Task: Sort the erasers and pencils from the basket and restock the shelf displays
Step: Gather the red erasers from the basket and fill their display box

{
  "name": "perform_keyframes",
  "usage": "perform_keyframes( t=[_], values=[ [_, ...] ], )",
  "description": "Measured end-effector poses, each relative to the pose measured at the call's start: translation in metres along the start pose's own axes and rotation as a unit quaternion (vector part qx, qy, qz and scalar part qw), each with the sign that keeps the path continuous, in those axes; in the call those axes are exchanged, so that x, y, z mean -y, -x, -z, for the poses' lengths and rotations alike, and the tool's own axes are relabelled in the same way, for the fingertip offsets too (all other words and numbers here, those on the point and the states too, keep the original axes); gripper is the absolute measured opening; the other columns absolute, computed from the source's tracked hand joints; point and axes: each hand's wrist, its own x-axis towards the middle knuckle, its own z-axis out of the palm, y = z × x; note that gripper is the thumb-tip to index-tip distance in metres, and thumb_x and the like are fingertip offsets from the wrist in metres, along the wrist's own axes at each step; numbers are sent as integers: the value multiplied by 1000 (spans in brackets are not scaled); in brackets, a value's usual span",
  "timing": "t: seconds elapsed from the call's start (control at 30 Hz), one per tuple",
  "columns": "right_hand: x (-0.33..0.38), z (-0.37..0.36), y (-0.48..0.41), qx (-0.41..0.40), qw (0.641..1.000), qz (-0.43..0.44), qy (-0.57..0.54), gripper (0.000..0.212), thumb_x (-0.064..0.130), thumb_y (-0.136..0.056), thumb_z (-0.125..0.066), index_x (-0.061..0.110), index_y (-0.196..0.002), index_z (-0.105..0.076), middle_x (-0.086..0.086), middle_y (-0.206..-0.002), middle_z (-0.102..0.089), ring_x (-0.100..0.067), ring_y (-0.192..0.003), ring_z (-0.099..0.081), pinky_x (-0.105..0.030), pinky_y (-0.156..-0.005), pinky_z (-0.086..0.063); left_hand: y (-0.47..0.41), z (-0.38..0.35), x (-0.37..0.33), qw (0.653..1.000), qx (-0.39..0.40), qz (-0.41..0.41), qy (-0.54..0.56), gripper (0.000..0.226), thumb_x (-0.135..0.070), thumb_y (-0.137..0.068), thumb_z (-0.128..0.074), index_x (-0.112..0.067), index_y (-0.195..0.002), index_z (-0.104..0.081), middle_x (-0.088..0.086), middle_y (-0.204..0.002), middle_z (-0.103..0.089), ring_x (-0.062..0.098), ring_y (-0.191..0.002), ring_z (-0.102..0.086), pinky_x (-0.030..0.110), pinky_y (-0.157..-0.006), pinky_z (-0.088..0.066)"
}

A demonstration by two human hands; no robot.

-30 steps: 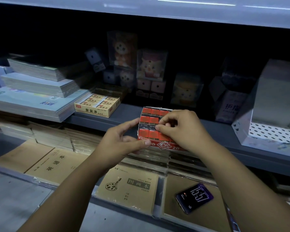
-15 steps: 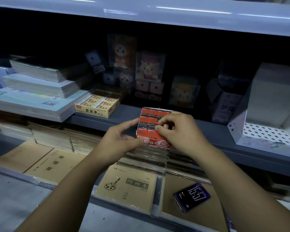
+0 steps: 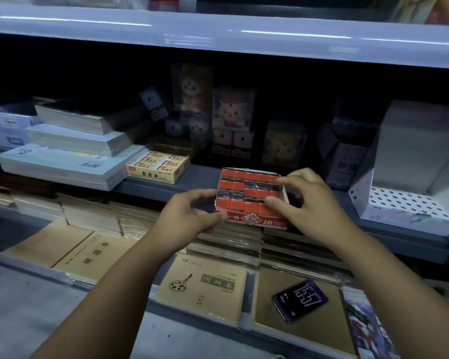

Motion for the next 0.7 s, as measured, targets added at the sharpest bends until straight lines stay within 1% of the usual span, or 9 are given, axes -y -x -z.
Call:
perform_keyframes(
  t=[0.1, 0.2, 0.3, 0.37, 0.47, 0.57, 0.6, 0.63, 0.7],
  values=[
    [-9, 7, 11, 48, 998, -25, -17, 58, 64, -78, -66, 35, -128, -60, 17, -109, -57, -1, -101, -58, -21, -85, -48, 6, -1, 1, 1000, -18, -8, 18, 45, -16, -85, -81, -22, -127, -68, 1, -98, -79, 18, -92, -76, 44, -93, -59],
    [-14, 14, 19, 93, 995, -21, -31, 69, 72, -68, -66, 44, -130, -58, 21, -111, -63, 5, -104, -58, -19, -90, -46, 11, -4, 3, 998, -46, -20, 45, 34, -10, -85, -80, -15, -118, -73, -1, -98, -79, 15, -91, -76, 37, -92, -60],
    [-15, 9, 19, 89, 996, -3, -24, 75, 63, -66, -77, 43, -136, -57, 22, -112, -61, 6, -106, -55, -12, -89, -41, 12, -8, 6, 995, -73, -24, 67, 29, -8, -84, -81, -12, -112, -75, 0, -96, -79, 14, -91, -76, 33, -91, -60],
    [-13, 3, 16, 66, 997, -10, -33, 70, 52, -70, -84, 42, -134, -60, 20, -110, -61, 5, -104, -56, -14, -89, -42, 11, -11, 8, 993, -91, -24, 76, 26, -8, -84, -81, -12, -109, -76, 2, -93, -79, 15, -89, -76, 32, -89, -60],
    [-9, -6, 9, 55, 997, -19, -47, 65, 47, -72, -86, 40, -132, -63, 17, -109, -62, 3, -103, -57, -18, -92, -45, 7, -12, 12, 987, -131, -28, 84, 24, -9, -85, -80, -13, -108, -76, 3, -92, -79, 18, -89, -76, 30, -85, -60],
    [-4, -18, -1, 40, 996, -31, -72, 59, 41, -74, -87, 40, -128, -64, 18, -108, -60, 8, -101, -55, -7, -84, -39, 0, -11, 15, 977, -184, -25, 103, 21, -9, -84, -80, -12, -104, -76, 3, -88, -79, 19, -85, -76, 25, -78, -61],
    [-1, -22, -6, 39, 996, -34, -74, 57, 40, -75, -86, 39, -128, -64, 19, -108, -60, 7, -101, -54, -6, -82, -37, -4, -10, 16, 973, -202, -24, 107, 20, -8, -84, -80, -12, -103, -76, 3, -86, -79, 19, -83, -76, 26, -78, -61],
    [1, -26, -12, 38, 996, -35, -72, 56, 39, -76, -86, 39, -127, -64, 19, -106, -59, 5, -101, -54, -7, -83, -38, -8, -9, 17, 969, -218, -23, 114, 19, -7, -84, -80, -11, -102, -75, 4, -86, -79, 18, -82, -76, 29, -79, -61],
    [5, -37, -25, 31, 997, -37, -61, 53, 41, -76, -85, 40, -126, -66, 18, -104, -59, -3, -103, -56, -21, -90, -45, -16, -8, 17, 960, -245, -28, 132, 21, -5, -85, -80, -11, -103, -73, 3, -89, -79, 17, -84, -77, 33, -84, -61]
  ],
)
